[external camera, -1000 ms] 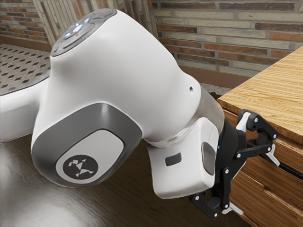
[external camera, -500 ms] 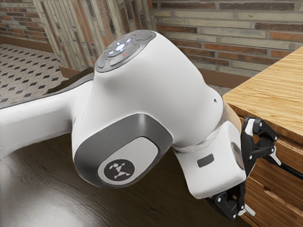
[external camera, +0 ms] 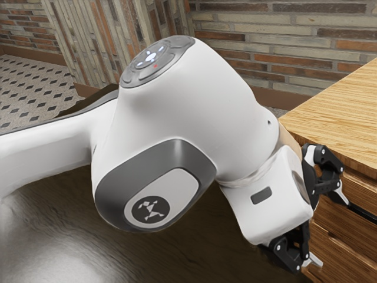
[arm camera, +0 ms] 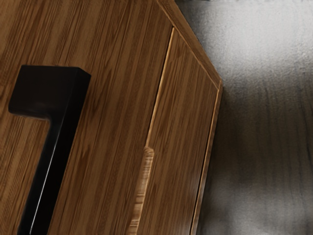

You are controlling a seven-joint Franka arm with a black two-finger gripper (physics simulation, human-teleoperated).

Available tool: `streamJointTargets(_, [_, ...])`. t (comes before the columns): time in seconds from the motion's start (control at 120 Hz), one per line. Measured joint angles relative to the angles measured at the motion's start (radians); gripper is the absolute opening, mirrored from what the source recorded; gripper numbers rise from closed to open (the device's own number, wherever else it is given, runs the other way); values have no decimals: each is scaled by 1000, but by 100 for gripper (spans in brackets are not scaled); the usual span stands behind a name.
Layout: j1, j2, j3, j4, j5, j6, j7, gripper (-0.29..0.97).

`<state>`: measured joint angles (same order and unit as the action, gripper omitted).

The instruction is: Pull the drawer handle with one arm to open the drawer

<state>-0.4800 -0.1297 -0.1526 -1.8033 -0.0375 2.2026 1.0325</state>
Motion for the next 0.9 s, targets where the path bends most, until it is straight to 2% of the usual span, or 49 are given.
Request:
streamJointTargets(0.125, [9,13,1,21,5,2,-11,66])
streamJointTargets(0.45, [22,57,2,22,9,24,-32,69])
streamJointTargets(0.592, [21,69,-1,20,3,34,-41,79])
streamJointTargets(0.808, [20,66,-1,17,1,43,-56,68])
streamJointTargets(0.9, [16,64,4,17,13,48,-69,51])
